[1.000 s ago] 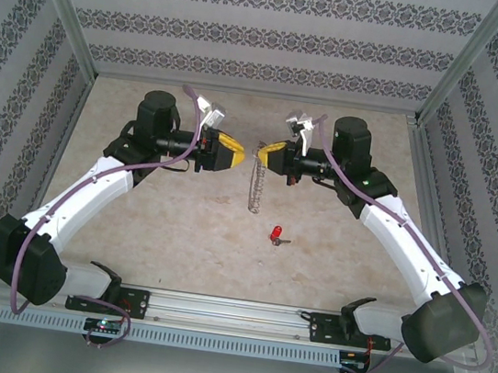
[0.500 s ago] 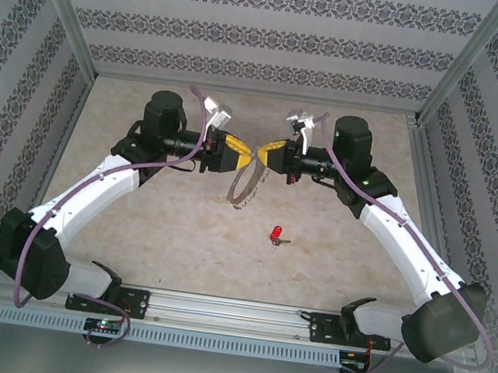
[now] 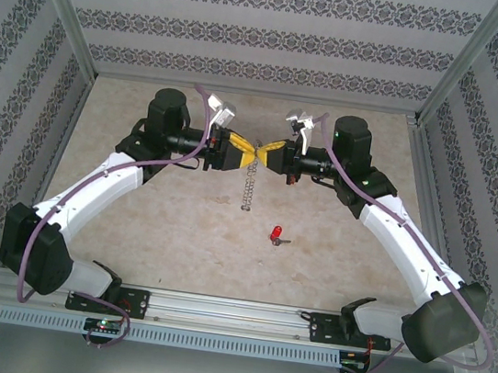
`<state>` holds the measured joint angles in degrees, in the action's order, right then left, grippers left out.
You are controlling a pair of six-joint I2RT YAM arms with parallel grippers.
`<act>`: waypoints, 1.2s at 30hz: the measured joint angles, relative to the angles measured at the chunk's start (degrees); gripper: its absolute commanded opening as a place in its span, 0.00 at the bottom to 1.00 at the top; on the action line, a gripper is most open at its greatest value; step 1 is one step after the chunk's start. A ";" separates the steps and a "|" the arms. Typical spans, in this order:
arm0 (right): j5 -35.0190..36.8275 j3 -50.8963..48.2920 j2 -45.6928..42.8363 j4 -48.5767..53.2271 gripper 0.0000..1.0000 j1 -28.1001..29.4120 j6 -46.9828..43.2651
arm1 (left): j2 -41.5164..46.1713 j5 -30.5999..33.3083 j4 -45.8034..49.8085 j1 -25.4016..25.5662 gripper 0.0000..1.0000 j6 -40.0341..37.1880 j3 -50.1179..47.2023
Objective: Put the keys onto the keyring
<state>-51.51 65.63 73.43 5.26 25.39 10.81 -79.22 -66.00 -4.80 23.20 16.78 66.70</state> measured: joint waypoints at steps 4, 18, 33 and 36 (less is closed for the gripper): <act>0.04 0.00 0.00 0.00 0.00 0.00 0.26 | -0.57 -0.07 -0.42 0.00 0.37 0.00 0.22; 1.05 0.00 -0.35 0.02 0.00 -0.15 0.42 | 0.79 1.42 2.01 -0.39 0.40 -3.06 1.38; -0.48 0.00 -1.40 -0.87 0.00 0.00 1.03 | 0.72 1.66 2.25 -1.57 0.40 -3.04 1.75; -0.48 0.00 -1.40 -0.92 0.00 0.35 1.03 | -0.26 0.81 1.55 -1.51 0.40 -2.29 1.79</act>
<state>-51.99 65.63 72.03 4.34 25.74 11.84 -79.48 -65.19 -3.25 21.69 14.48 68.49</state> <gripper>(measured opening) 0.063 0.404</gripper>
